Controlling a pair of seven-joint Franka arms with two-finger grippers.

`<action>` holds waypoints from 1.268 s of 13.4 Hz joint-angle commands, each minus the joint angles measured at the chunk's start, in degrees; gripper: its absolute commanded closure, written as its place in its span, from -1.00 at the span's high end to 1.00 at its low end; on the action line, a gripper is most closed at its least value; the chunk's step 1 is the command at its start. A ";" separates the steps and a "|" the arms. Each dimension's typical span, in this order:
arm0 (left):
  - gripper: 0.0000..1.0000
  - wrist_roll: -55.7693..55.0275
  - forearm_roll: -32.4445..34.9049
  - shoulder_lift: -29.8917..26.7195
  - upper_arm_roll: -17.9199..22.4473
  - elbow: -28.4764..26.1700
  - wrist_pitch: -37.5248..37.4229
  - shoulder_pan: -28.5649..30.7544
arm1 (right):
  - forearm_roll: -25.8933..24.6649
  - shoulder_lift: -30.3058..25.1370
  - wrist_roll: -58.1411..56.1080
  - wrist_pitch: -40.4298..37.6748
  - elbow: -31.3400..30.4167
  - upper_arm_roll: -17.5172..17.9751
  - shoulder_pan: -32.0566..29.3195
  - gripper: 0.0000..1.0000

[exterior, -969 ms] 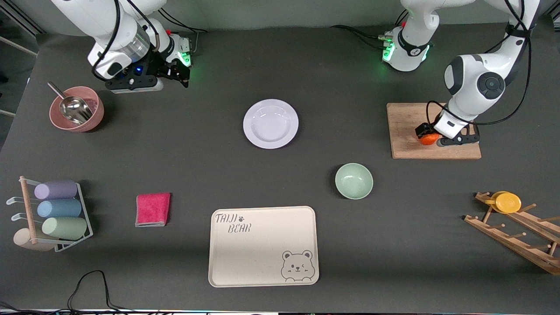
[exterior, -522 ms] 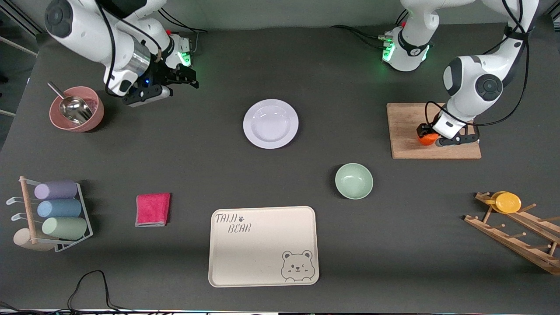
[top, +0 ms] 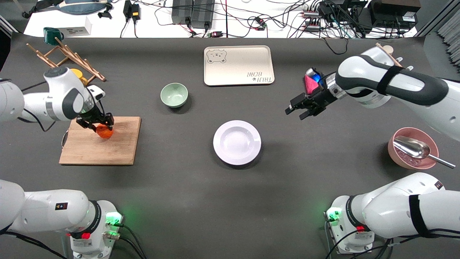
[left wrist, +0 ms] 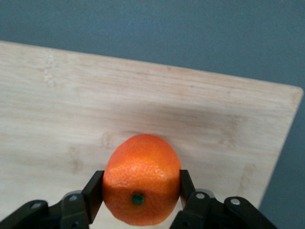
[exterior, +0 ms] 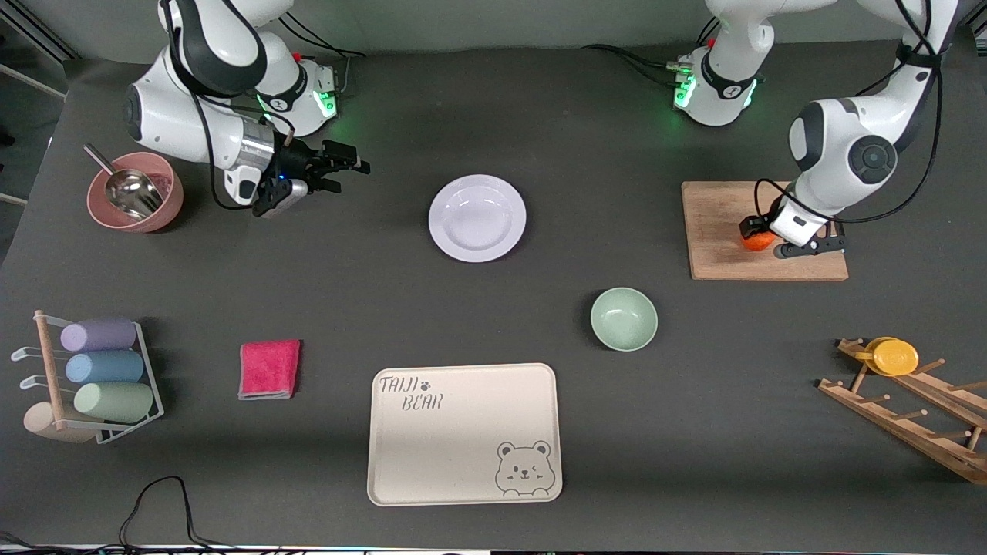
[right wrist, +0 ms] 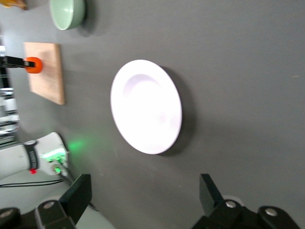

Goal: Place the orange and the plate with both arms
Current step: 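Carry the orange to the white plate while the right gripper reaches the plate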

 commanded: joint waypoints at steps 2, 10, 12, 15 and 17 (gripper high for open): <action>-1.00 -0.08 -6.85 -7.83 -0.65 10.53 -20.51 -4.05 | 14.23 7.20 -17.58 1.72 -2.09 -2.54 0.17 1.00; -1.00 -6.36 -14.61 -12.50 -2.83 25.83 -34.52 -15.21 | 40.96 24.79 -49.16 -3.27 -3.15 -4.05 0.26 1.00; -1.00 -19.17 -14.70 -10.65 -8.53 26.81 -31.73 -17.41 | 45.01 28.39 -54.00 -5.91 -3.15 -4.22 0.26 1.00; -1.00 -37.63 -15.40 -5.31 -18.72 30.84 -27.07 -18.82 | 47.75 32.44 -58.23 -9.52 -2.98 -5.18 0.26 1.00; -1.00 -44.96 -15.14 -2.58 -25.14 30.68 -20.84 -18.91 | 47.76 34.90 -60.52 -12.07 -2.80 -6.68 0.17 1.00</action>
